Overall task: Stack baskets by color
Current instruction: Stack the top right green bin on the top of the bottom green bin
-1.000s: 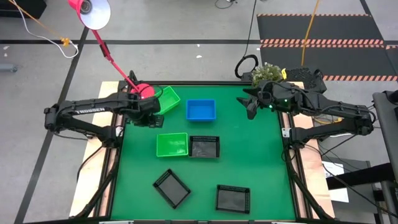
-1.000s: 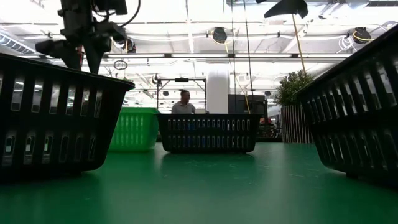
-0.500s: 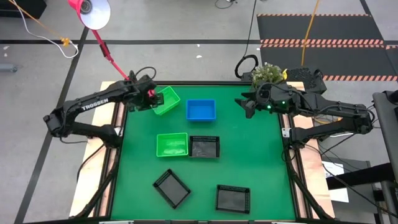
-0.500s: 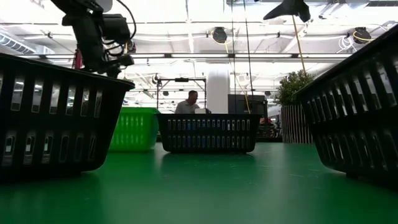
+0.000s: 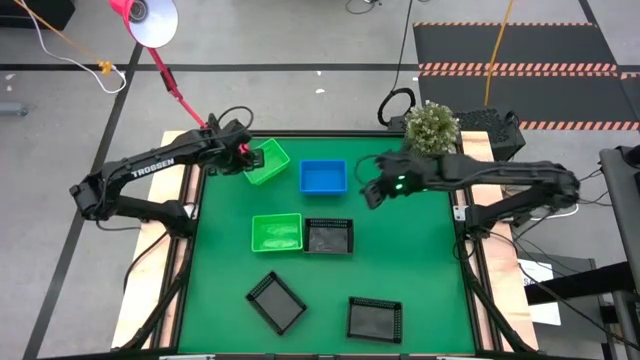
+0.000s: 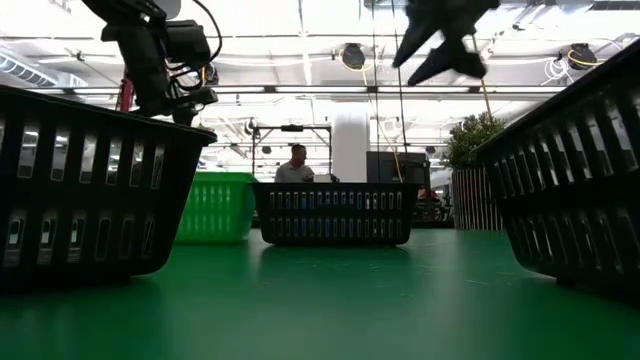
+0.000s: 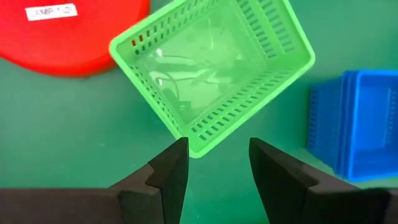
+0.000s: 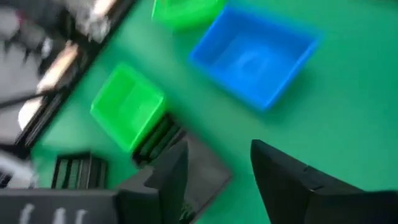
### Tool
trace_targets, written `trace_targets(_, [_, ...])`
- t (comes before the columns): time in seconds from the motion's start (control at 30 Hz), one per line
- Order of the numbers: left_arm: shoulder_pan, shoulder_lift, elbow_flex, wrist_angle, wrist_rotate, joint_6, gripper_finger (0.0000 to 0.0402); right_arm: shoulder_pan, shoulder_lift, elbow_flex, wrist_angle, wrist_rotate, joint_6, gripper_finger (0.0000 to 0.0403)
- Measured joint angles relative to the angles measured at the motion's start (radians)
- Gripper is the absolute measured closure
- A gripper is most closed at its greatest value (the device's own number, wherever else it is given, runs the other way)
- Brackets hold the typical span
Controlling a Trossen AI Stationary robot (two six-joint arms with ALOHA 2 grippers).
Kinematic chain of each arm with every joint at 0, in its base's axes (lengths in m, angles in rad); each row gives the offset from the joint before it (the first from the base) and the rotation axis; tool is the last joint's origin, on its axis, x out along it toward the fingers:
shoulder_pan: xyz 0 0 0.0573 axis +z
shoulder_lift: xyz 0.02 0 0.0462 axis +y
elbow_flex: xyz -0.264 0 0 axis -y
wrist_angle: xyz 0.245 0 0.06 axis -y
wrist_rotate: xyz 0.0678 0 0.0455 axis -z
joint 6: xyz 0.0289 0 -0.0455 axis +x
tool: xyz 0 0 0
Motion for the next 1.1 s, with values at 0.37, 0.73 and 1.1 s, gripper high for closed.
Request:
trace_targets(0.37, [-0.373,-0.006,0.000,0.003,0.334,0.289,0.0231,0.006,0.166,0.000,0.032,-0.236,-0.013,0.0283])
trace_targets(0.73, [-0.791,0.037,0.000,0.018,0.014,0.295,0.0232,0.000,0.166,0.000,0.054,-0.227,-0.088,0.0285])
trace_targets(1.1, [-0.816,0.170,0.000,0.021,-0.017,0.431,0.0232,-0.004,0.166,0.000,0.053,-0.226,-0.088,0.0285])
